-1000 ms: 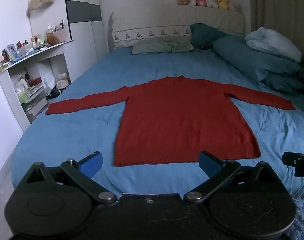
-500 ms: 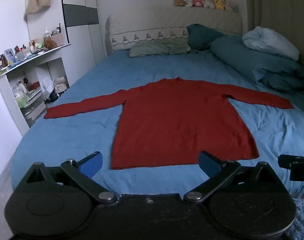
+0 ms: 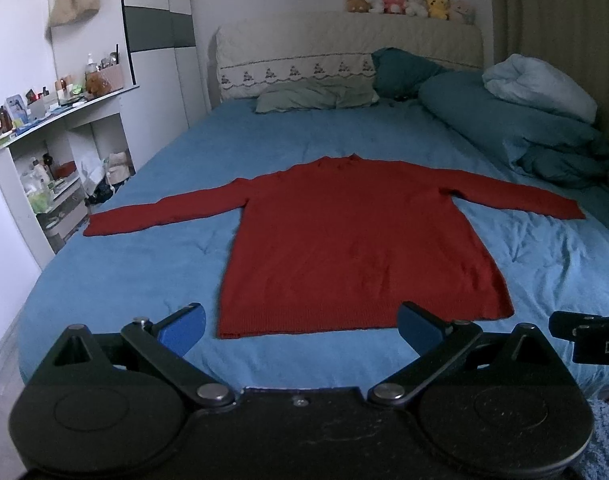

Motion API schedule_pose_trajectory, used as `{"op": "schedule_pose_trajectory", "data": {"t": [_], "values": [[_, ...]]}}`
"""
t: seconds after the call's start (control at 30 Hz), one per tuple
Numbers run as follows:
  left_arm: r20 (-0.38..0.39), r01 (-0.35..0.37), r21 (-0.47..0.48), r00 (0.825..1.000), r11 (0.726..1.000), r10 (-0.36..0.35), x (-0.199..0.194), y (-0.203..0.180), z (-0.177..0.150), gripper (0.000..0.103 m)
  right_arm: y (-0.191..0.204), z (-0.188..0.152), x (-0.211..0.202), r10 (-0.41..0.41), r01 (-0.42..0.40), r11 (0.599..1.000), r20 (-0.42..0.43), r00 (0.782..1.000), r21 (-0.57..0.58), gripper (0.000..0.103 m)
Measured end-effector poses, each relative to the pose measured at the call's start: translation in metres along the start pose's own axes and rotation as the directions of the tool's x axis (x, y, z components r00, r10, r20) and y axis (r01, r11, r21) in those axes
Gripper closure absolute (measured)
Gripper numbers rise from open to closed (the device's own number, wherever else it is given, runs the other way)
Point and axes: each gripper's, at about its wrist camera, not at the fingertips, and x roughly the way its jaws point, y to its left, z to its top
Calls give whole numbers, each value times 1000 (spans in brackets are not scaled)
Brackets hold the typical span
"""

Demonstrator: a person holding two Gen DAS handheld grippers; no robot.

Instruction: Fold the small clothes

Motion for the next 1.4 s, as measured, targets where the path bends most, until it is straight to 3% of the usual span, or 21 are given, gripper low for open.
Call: {"op": "schedule_pose_trajectory", "data": {"t": [1.4], "values": [[6,-9,-12,1000,1000,9,-7,-1,1,0,4,2,-5,5,-5,1000,-1,1000,-7,0]]}}
